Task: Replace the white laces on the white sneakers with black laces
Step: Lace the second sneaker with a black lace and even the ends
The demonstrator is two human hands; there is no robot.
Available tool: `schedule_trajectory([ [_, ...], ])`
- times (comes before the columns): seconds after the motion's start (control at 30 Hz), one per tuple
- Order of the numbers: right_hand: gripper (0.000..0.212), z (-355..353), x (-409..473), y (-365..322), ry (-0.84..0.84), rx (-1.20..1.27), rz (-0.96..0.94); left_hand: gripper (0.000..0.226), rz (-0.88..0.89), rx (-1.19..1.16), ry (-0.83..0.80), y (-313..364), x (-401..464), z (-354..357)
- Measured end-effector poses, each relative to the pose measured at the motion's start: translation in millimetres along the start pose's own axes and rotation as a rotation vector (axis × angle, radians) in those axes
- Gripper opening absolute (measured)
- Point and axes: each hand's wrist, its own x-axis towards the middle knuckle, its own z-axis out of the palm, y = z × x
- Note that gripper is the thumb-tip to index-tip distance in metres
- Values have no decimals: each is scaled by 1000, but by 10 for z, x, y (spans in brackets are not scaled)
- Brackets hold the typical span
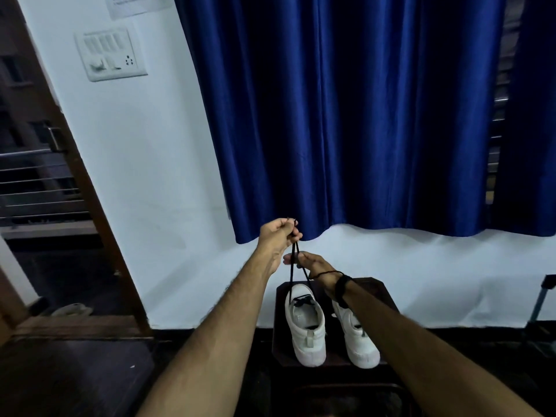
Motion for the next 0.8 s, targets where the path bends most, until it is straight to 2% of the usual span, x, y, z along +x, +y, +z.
schedule_trajectory([
  [0.07, 36, 17, -15, 30, 23, 70, 9, 16, 12, -11, 10, 4, 22, 11],
  [0.17, 33, 33, -21, 90, 144, 153, 26, 16, 12, -29, 59, -22, 76, -28],
  [0.33, 16, 0, -37, 134, 288, 239, 37, 10, -23, -62, 179, -215, 97, -212],
  [0.43, 13, -83, -10, 154, 345, 160, 49, 11, -62, -97, 303, -401, 55, -391],
  [0.53, 15, -167, -3, 125, 321, -55, 46, 8, -197, -88, 385, -680, 9, -550],
  [0.6, 16, -179, 9, 83, 293, -147, 35, 15, -350, -21, 364, -903, -12, -592],
  [0.67, 17, -169, 40, 34, 252, -233, 30, 31, -410, 282, 333, -1082, -42, -576],
  [0.73, 20, -166, 70, -5, 205, -331, 10, 45, -257, 545, 279, -1102, -91, -528],
  [0.8, 21, -193, 87, -48, 167, -408, -15, 41, -74, 496, 79, -1001, -127, -434],
])
